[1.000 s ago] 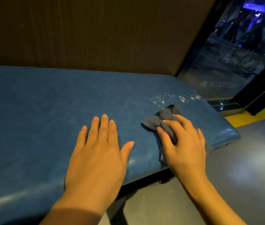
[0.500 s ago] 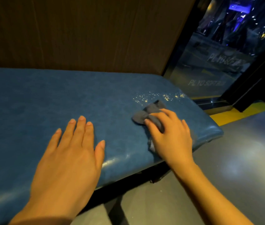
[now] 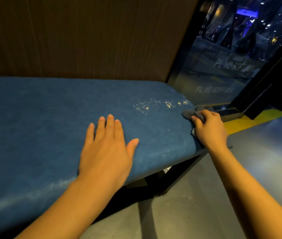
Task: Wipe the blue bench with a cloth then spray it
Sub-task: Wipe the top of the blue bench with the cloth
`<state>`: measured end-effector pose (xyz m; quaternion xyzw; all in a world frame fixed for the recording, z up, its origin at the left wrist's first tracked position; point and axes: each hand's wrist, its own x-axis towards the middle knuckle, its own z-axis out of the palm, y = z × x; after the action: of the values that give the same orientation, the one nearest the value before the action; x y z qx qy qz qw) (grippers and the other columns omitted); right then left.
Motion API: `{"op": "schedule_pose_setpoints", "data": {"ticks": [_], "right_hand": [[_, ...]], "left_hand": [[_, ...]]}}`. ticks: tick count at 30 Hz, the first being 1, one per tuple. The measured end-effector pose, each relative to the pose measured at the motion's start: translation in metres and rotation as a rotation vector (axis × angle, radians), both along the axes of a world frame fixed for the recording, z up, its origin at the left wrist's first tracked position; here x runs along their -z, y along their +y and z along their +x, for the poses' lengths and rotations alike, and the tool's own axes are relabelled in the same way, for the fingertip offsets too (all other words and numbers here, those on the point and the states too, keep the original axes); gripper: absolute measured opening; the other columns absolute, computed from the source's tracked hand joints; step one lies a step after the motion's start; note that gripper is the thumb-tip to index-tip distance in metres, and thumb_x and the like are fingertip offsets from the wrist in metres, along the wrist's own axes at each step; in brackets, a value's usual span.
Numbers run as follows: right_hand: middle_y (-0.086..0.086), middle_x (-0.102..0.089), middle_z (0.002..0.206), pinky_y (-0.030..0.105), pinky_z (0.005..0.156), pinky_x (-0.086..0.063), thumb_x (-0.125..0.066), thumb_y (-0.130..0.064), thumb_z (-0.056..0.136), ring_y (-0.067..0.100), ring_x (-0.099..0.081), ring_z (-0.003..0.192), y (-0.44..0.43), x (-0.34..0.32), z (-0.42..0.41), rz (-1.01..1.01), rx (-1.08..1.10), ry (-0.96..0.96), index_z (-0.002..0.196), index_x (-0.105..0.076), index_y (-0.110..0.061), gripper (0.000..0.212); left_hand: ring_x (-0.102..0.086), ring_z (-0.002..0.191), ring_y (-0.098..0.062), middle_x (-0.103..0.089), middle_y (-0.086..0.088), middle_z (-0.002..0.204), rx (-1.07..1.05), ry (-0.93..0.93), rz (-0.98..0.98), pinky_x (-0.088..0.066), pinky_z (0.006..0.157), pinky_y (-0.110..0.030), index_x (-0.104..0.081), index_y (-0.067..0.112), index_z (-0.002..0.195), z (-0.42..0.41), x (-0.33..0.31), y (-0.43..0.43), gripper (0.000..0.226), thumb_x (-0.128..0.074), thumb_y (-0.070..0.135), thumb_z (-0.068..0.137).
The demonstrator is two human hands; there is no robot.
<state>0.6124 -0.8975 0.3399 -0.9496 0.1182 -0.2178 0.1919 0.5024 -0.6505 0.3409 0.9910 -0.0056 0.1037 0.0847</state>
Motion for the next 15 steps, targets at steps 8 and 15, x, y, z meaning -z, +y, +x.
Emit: {"op": "schedule_pose_setpoints", "data": {"ticks": [8, 15], "right_hand": [[0.004, -0.06, 0.122, 0.059, 0.103, -0.032, -0.042, -0.047, 0.08, 0.029, -0.052, 0.122, 0.094, 0.019, -0.092, 0.013, -0.268, -0.158, 0.097, -0.064, -0.031, 0.032], [-0.009, -0.046, 0.137, 0.052, 0.111, -0.023, -0.022, -0.05, 0.075, 0.017, -0.04, 0.132, 0.13, -0.006, -0.064, -0.052, -0.63, 0.11, 0.114, -0.056, -0.041, 0.052]], "left_hand": [[-0.018, 0.145, -0.029, -0.017, -0.014, 0.157, 0.014, -0.017, -0.008, -0.018, 0.116, -0.04, -0.02, 0.005, 0.148, 0.007, 0.004, -0.007, 0.095, 0.019, 0.046, 0.072], [-0.056, 0.12, -0.037, -0.057, -0.026, 0.128, 0.024, 0.054, -0.058, -0.047, 0.095, -0.049, -0.059, -0.01, 0.119, 0.01, 0.015, -0.004, 0.068, -0.018, 0.03, 0.082]]}}
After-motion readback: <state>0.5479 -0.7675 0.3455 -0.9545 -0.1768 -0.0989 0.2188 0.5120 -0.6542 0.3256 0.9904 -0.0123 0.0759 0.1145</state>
